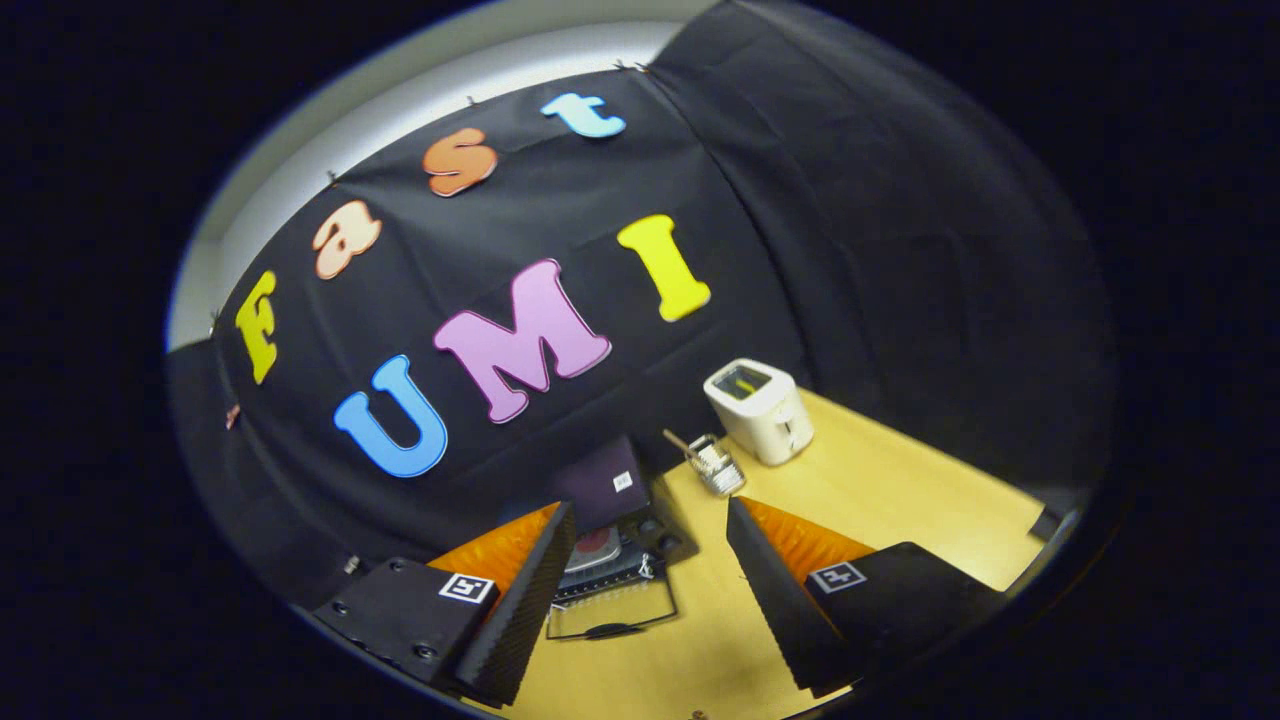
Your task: Open the toaster oven, put the food inside, and close the toaster oven door.
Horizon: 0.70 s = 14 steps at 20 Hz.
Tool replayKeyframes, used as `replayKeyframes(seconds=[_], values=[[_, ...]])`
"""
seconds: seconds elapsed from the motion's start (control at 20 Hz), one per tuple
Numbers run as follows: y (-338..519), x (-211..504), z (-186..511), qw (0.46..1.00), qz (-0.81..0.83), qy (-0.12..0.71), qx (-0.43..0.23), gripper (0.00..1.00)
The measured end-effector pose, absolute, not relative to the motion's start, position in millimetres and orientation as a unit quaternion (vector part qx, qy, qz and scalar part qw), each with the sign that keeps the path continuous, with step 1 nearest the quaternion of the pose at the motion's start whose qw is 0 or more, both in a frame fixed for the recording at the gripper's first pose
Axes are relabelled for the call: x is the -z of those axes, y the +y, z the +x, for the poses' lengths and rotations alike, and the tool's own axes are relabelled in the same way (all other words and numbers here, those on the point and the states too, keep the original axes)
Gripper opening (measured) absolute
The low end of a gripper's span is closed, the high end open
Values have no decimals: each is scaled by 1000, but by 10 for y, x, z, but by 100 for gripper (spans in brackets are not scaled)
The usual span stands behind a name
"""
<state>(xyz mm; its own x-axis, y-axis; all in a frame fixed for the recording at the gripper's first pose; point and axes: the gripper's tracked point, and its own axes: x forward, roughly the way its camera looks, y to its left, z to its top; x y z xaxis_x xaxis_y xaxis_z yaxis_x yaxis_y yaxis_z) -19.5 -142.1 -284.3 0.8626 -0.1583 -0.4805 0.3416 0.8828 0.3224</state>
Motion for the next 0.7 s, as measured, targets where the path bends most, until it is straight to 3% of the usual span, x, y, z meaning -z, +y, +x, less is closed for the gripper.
replayKeyframes(seconds=[0.35,0.55,0.7], values=[[-1052,1391,342,994,-39,86,48,98],[-662,1098,482,998,-3,54,24,98],[-688,961,435,998,-12,47,47,97]])
